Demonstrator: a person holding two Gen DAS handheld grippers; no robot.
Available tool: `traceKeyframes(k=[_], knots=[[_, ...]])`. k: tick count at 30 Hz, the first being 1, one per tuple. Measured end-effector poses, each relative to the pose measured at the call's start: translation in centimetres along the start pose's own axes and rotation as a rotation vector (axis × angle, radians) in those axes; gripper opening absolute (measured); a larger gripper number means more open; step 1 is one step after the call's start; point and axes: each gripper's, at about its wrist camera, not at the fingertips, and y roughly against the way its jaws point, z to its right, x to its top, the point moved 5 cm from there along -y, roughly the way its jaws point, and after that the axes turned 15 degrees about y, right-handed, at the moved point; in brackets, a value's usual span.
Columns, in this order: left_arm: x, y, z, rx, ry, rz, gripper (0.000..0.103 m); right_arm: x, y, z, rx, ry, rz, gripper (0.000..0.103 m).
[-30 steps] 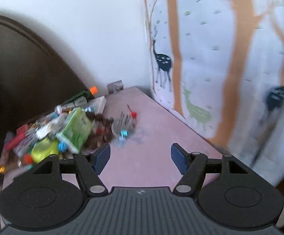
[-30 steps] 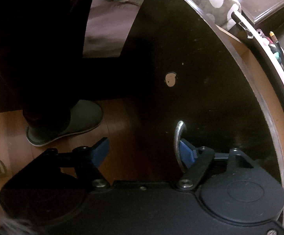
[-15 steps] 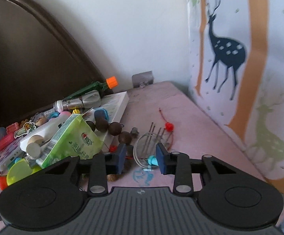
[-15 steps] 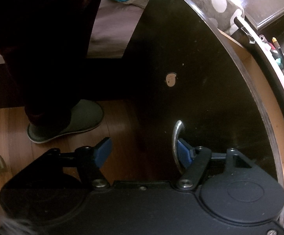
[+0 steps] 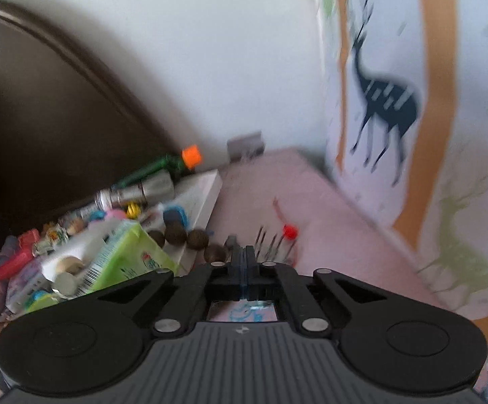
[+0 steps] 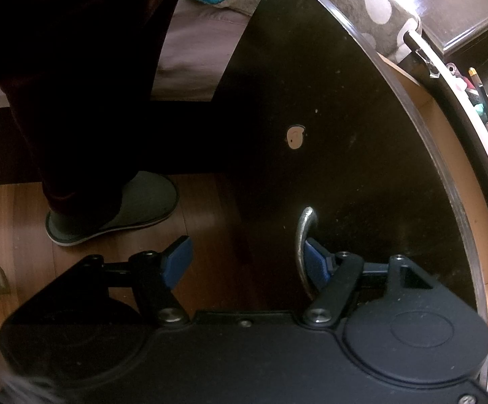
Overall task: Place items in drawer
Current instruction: 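Move the left gripper to the wire ring with pins and grasp it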
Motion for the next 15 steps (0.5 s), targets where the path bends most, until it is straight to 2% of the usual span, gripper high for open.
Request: traceKeyframes(k=[3,6,7,8,10,15], knots=[[0.5,2.3,-0.3,-0.018,-0.008,0.031,0.000,0.0,0.0,0.0,0.000,0.000,-0.001,0.072],[0.1,1.9,0.1,-0.044,-0.068,0.007,0.000,0.0,0.0,0.0,0.001,-0.002,-0.003,0.072],[-0.2,1.2,0.3,-0.025,-0.093,-0.007,0.003,0.1,-0.1,0.0,0.001,-0.004,-0.005,0.072],[-0.4,0.6,0.4,-0.011,-0.110,-0.017,0.015,0.1,-0.1,0.1,0.001,-0.006,-0.007,0.072],[-0.6,-0.5,0.4,0.000,-0.111,-0.024,0.029,0.1,-0.1,0.1,0.000,-0.010,-0.009,0.072],[-1.0,-3.5,-0.3,0.003,-0.079,-0.058,0.029,0.1,-0.1,0.0,0.000,-0.005,-0.006,0.072]])
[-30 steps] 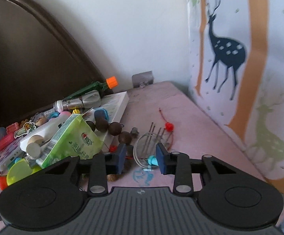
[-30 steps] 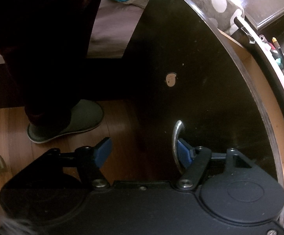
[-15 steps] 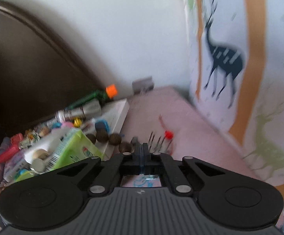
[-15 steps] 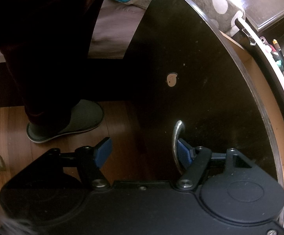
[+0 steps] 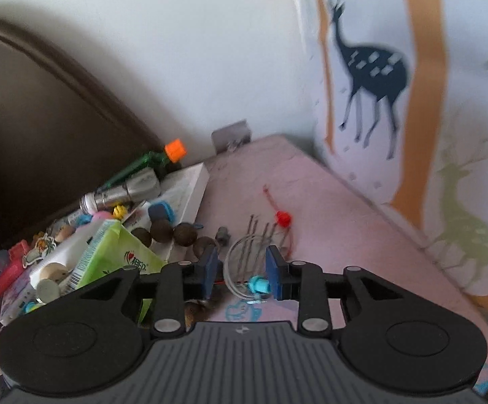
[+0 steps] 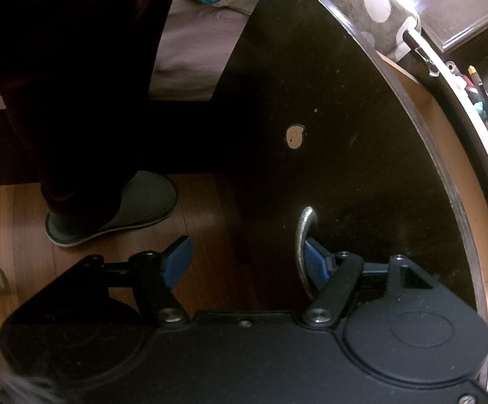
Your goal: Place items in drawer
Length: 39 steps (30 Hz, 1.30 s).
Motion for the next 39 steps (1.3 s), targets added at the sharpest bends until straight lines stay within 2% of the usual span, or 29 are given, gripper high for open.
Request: traceKeyframes(k=[6,7,8,10,13,19,26,29,32,35,37,39], knots=[[0.1,-1.4,-1.0,-0.036,0.052,-0.031,0.029,-0.2,0.0,-0.1,0.000,0.010,0.007,0.072],[0.2,-1.4,-1.0,-0.035,0.052,-0.036,0.025,-0.2,0.0,-0.1,-0.001,0.011,0.008,0.072],[0.1,-1.4,-1.0,-0.039,0.053,-0.043,0.006,-0.2,0.0,-0.1,-0.001,0.013,0.009,0.072],[-0.2,-0.9,-0.8,-0.051,0.054,-0.055,0.001,-0.2,0.1,-0.2,-0.001,0.014,0.009,0.072],[-0.8,-0.2,-0.6,-0.068,0.058,-0.067,0.000,-0.1,0.0,-0.2,-0.001,0.015,0.009,0.072],[-1.6,4.7,-1.0,-0.101,0.090,-0.001,0.000,-0.1,0.0,-0.2,-0.001,0.014,0.007,0.072],[-2.6,10.2,-2.6,-0.105,0.126,0.052,0.000,0.0,0.0,0.0,0.001,0.013,0.004,0.071],[-2.6,10.6,-3.0,-0.120,0.139,0.031,0.000,0.0,0.0,0.0,0.001,0.012,0.003,0.071],[-3.8,10.2,-0.8,-0.167,0.068,-0.020,0.000,0.0,-0.1,0.0,0.000,0.012,0.001,0.072],[-4.3,11.2,0.6,-0.228,0.051,-0.023,0.000,0.1,-0.1,0.0,-0.001,0.016,-0.002,0.072],[-5.6,11.0,1.6,-0.229,-0.008,-0.059,0.000,0.2,-0.1,0.0,-0.001,0.015,-0.002,0.072],[-6.3,11.4,1.6,-0.233,-0.014,-0.062,0.000,0.1,-0.1,0.0,-0.001,0.018,-0.001,0.072]])
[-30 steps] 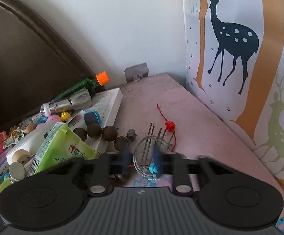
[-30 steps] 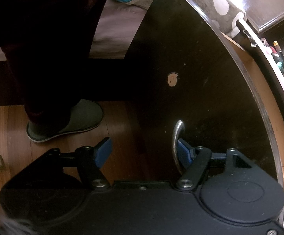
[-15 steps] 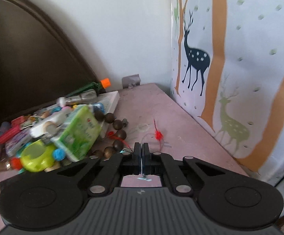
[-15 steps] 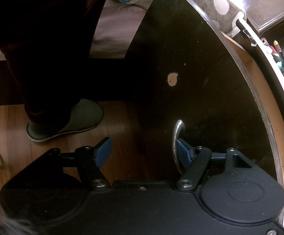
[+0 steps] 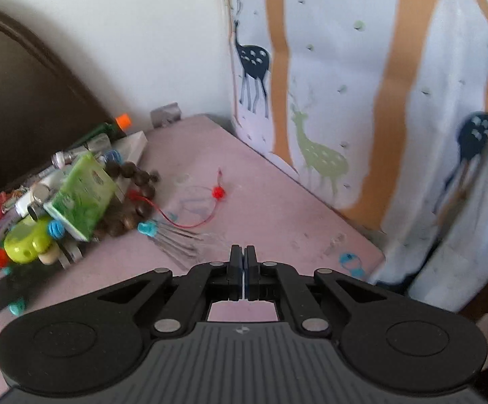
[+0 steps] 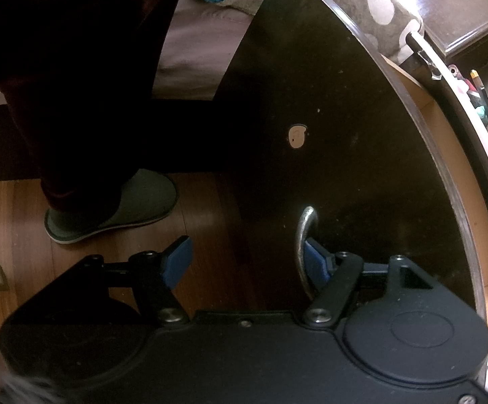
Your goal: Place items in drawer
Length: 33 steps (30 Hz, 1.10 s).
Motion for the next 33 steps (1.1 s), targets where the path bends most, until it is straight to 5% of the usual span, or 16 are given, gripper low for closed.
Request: traceKeyframes(k=[4,9,14,22,28,33], knots=[[-0.8,0.7,-1.5,0.045,0.028,-0.006,0.000,-0.1,0.0,-0.1,0.000,0.003,0.002,0.072],[-2.7,0.9,-1.2,0.095,-0.091,-0.061,0.000,-0.1,0.0,-0.1,0.001,0.007,0.003,0.071],[-0.8,3.6,-4.5,0.099,0.098,0.039,0.000,0.0,0.0,0.0,0.000,0.003,0.000,0.072],[2.8,8.3,-4.9,0.042,0.157,0.164,0.000,0.1,-0.1,-0.1,-0.003,0.003,-0.002,0.072],[2.4,7.8,-10.7,0.195,0.250,0.125,0.000,0.1,-0.1,-0.2,-0.005,0.002,-0.005,0.072],[0.3,7.1,-14.4,0.249,0.328,0.080,0.000,0.1,-0.1,-0.2,-0.005,0.004,-0.003,0.072]])
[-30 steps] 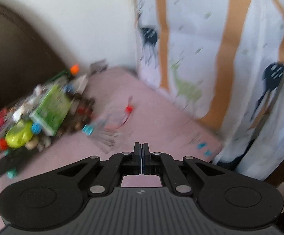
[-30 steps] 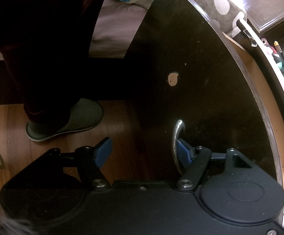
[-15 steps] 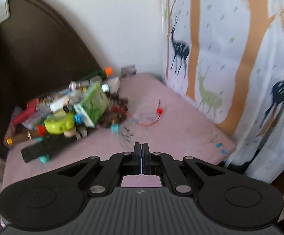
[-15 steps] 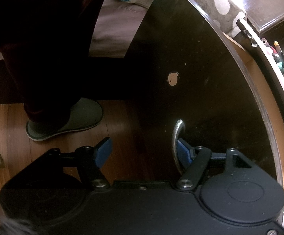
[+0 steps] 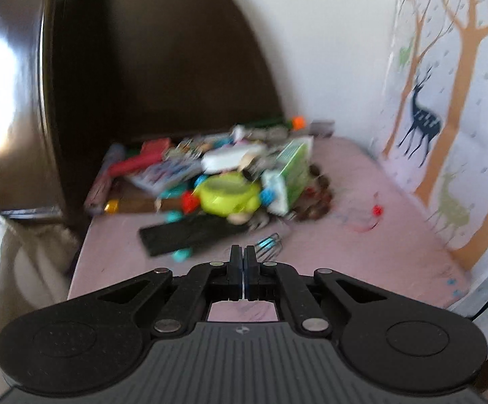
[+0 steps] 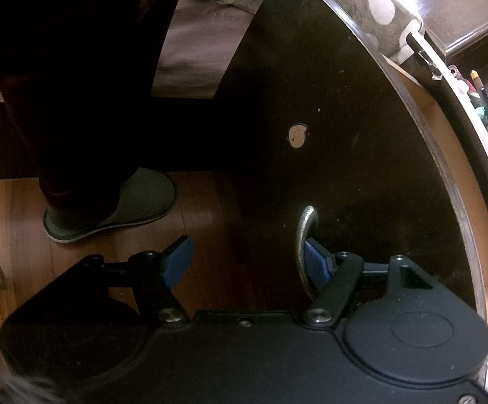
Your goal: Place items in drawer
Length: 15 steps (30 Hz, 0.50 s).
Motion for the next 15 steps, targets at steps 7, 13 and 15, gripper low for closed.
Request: traceKeyframes(k=[7,13,15], knots=[[0.6,-3.6,2.0,0.008,-0.035,-0.024,0.000,0.1,-0.1,-0.1,-0.003,0.004,0.000,0.074],[1.8,-8.9,3.9,-0.017,-0.054,-0.084,0.000,0.8,-0.5,-0.1,-0.012,-0.014,-0.016,0.074],[1.6,-10.6,4.7,-0.030,-0.065,-0.121,0.000,0.8,-0.5,-0.1,-0.012,-0.013,-0.015,0.074]])
